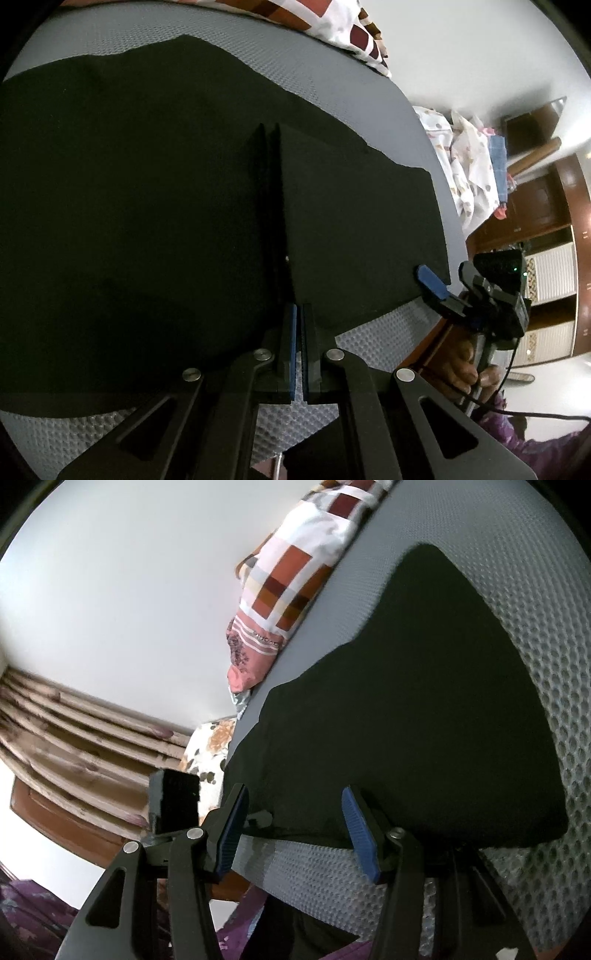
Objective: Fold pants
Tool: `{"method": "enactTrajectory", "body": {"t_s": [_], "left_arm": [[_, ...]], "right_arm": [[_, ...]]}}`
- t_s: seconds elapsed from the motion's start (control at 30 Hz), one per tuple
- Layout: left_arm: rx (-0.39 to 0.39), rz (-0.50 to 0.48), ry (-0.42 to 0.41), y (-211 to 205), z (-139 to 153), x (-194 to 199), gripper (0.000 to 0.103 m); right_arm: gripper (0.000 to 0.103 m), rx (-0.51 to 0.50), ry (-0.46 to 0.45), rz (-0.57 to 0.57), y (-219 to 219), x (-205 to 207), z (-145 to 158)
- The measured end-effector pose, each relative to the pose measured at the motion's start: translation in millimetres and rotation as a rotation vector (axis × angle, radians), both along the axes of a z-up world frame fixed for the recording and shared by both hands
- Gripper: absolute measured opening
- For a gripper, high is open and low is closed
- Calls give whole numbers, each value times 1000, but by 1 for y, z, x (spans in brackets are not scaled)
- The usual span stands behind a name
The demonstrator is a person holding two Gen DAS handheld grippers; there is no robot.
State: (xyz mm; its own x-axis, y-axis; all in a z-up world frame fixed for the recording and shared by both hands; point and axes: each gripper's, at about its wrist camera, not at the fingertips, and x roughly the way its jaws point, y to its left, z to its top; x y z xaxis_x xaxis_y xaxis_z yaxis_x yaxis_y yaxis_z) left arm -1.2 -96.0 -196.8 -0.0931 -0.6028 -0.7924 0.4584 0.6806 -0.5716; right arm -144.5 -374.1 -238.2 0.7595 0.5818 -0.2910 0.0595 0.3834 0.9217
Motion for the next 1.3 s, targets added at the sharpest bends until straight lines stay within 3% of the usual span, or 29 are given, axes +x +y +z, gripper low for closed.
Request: {"method": "enactTrajectory", "body": {"t_s": [0.1, 0.27, 0.4, 0.5, 0.57, 0.73, 0.8, 0.93, 1.0, 1.03, 1.07, 1.1, 1.2, 1.27, 1.3], "left_arm": [[10, -6, -5, -2, 1, -1, 1], [3, -24, 4, -5, -1, -1, 2], [4, -28, 3, -8, -1, -1, 2], [1, -28, 12, -6, -2, 1, 2], [1, -31, 15, -6, -3, 2, 2], [3, -33, 11, -5, -3, 2, 3], [0, -30, 15, -4, -4, 2, 4], [-8, -21, 26, -1, -7, 4, 5], [-10, -21, 26, 0, -7, 4, 5], [-11, -20, 27, 1, -7, 4, 6], [-13, -18, 30, 2, -8, 4, 6], [-14, -19, 33, 2, -9, 5, 6], [-19, -17, 41, 4, -9, 7, 6], [-16, -19, 41, 3, -9, 8, 6], [-14, -20, 39, 3, -9, 8, 6]], "right_arm": [[49, 72, -6, -4, -8, -2, -4], [51, 238, -93, -54, -36, -3, 1], [52, 170, -59, -36, -38, 11, 5], [53, 192, -139, 62, -32, 12, 23], [57, 147, -156, 99, -32, 7, 37], [58, 79, -223, 8, -63, 9, 64], [58, 34, -209, -14, -72, 25, 66], [58, 44, -129, -20, -88, 67, 38], [57, 0, -20, -45, -94, 79, 15], [47, -9, 20, -65, -98, 78, 5], [15, -13, 77, -98, -106, 75, -7], [0, -17, 127, -119, -111, 72, -16], [0, -28, 106, -139, -119, 55, -23], [11, -35, 61, -177, -122, 41, -20], [11, -39, 43, -196, -124, 33, -18]]}}
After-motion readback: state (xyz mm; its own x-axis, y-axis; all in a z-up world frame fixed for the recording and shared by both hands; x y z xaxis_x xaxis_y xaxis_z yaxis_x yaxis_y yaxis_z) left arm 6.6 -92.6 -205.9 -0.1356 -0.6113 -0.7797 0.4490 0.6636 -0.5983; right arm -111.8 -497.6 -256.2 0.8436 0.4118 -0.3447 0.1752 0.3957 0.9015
